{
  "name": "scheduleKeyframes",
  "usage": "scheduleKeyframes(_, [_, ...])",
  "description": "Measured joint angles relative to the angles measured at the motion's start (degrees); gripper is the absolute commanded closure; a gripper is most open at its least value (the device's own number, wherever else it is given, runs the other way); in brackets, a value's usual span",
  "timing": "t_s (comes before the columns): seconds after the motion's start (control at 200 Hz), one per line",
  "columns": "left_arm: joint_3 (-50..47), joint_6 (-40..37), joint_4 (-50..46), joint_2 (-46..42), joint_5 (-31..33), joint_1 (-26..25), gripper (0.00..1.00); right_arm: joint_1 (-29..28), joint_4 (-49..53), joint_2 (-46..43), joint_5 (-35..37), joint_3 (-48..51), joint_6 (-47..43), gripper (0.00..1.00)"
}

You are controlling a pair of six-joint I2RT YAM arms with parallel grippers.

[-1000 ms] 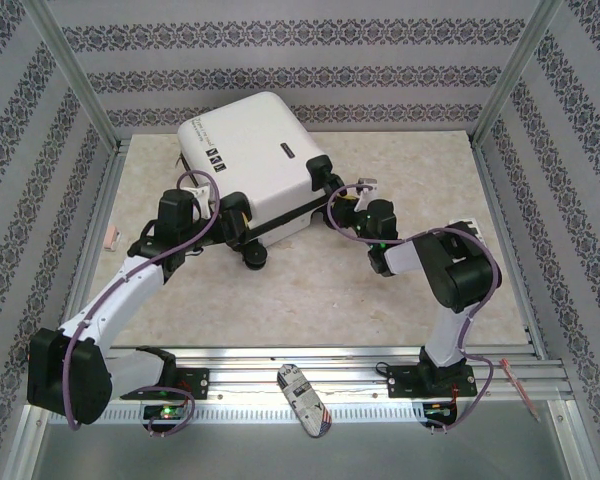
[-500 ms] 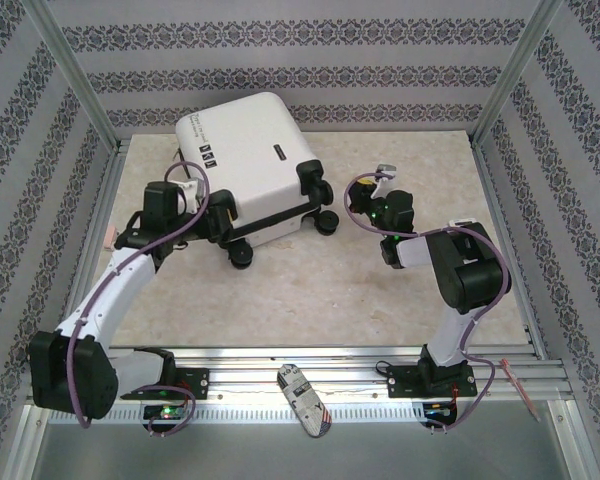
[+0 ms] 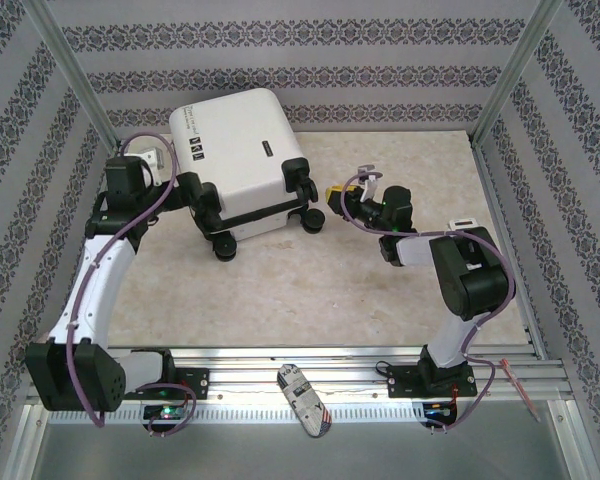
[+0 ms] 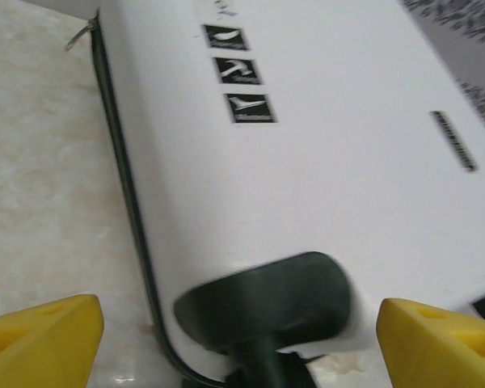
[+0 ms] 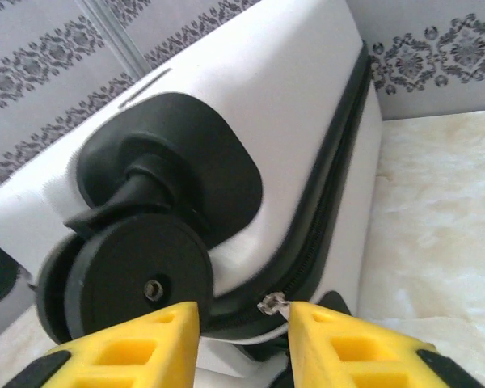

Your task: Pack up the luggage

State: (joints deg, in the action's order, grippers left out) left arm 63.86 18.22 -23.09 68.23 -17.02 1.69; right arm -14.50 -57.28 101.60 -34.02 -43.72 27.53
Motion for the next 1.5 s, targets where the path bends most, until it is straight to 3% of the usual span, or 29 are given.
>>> scheduleKeyframes(0.155, [0.02, 3.34, 0.87, -1.64, 2.34, -8.57, 0.05, -0.39, 2.34, -0.57, -1.95, -2.08, 1.16, 0.48])
scheduleKeyframes(0.27, [0.17, 6.19, 2.60, -0.22, 4.66, -17.07, 0.05, -1.05, 3.72, -1.18, -2.56, -2.97, 1.31, 0.48])
scheduleKeyframes(0.43, [2.49, 9.57, 5.73, 7.37, 10.29, -28.81, 0.03, -1.38, 5.64, -2.08, -2.62, -3.41, 2.49, 0.60])
scheduleKeyframes(0.58, [4.52, 12.57, 9.22, 14.88, 17.99, -37.42, 0.01, 0.31, 8.70, -4.59, -0.28, -3.30, 3.87, 0.61])
scheduleKeyframes(0.699, [6.71, 14.73, 11.87, 19.91, 24.57, -42.58, 0.00, 5.14, 14.69, -7.72, 1.88, -3.26, 5.92, 0.61])
scheduleKeyframes(0.929, [17.86, 16.35, 12.11, 31.34, 33.66, -45.51, 0.00, 14.78, 23.23, -15.43, 2.49, 2.38, 8.39, 0.59])
scheduleKeyframes(1.294, [28.11, 16.37, 4.83, 41.13, 42.05, -45.79, 0.02, 15.04, 27.96, -22.21, 1.57, 6.62, 8.57, 0.58])
scheduleKeyframes(1.499, [32.09, 16.26, 1.14, 44.63, 45.42, -46.01, 0.13, 14.99, 27.91, -22.03, 1.27, 6.67, 8.57, 0.58])
